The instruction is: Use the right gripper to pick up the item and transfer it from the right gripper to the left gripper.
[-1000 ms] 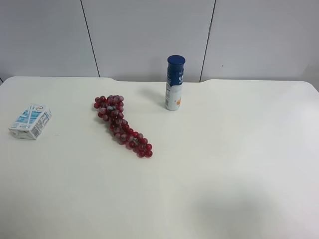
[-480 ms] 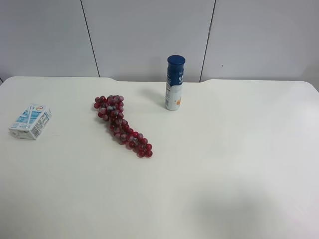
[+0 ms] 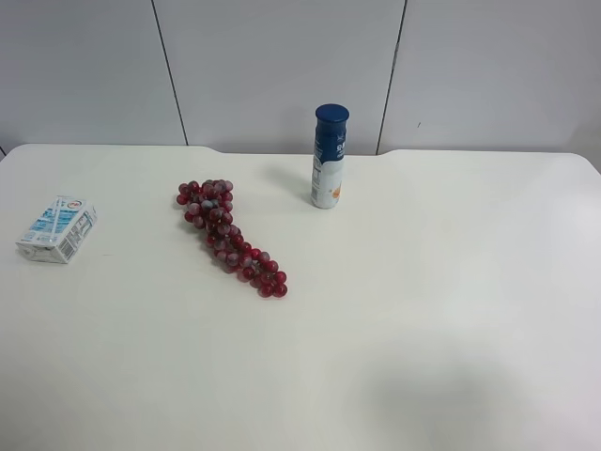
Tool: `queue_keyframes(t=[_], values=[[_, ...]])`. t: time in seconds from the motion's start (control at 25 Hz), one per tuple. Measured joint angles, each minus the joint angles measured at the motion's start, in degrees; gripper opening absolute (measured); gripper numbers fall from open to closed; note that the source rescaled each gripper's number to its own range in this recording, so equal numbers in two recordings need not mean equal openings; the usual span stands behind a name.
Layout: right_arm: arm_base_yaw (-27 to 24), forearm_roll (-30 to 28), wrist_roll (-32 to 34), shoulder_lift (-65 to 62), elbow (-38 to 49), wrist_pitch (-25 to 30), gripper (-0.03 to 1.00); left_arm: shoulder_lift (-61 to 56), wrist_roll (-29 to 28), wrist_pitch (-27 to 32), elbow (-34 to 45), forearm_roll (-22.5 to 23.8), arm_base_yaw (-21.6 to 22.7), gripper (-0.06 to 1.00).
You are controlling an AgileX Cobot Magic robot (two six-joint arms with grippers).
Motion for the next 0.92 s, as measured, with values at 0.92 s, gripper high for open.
queue_keyframes(t=[0.92], values=[[0.0, 0.0, 0.0, 0.0, 0.0, 0.0, 0.98, 0.0, 0.0, -0.1, 0.0, 0.0, 0.0, 1.0]])
